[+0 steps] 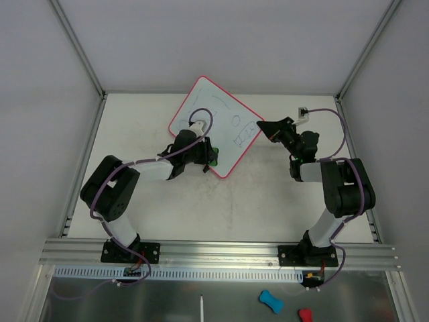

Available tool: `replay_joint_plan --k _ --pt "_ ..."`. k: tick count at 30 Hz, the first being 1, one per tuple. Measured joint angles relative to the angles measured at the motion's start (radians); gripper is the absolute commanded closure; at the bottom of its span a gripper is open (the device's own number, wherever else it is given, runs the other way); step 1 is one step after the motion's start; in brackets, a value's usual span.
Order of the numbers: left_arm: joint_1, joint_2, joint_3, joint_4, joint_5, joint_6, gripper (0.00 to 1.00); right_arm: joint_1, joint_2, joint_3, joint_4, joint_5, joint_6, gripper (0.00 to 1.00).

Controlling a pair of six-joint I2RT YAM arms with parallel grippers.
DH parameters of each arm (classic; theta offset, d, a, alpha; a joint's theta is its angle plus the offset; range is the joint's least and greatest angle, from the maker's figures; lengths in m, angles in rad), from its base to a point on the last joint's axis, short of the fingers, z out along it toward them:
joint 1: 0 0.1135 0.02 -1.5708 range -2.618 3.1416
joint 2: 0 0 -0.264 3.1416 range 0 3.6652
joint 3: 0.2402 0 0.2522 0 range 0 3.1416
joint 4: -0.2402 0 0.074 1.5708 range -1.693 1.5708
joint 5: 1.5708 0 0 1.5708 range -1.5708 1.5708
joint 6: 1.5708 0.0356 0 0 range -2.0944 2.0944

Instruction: Erase the whiteboard

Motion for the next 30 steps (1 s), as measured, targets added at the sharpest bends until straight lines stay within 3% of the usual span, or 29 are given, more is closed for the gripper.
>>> replay_joint_plan --k 5,15,25,30 --pt "-0.097 -0.016 -0.019 0.026 -0.035 0.015 1.0 0.001 0.0 0.002 0.0 -0.004 0.0 1.0" --pt "-0.167 -0.016 -0.02 0.058 -0.089 0.015 1.0 0.001 0.0 0.003 0.0 -0.005 0.0 1.0" --pt "-0.166 -0.015 0.038 0.04 -0.049 0.017 1.0 0.005 0.0 0.003 0.002 -0.006 0.001 1.0" --pt "-0.099 -0.016 0.051 0.029 0.045 0.016 1.0 0.006 0.0 0.003 0.005 -0.01 0.001 1.0"
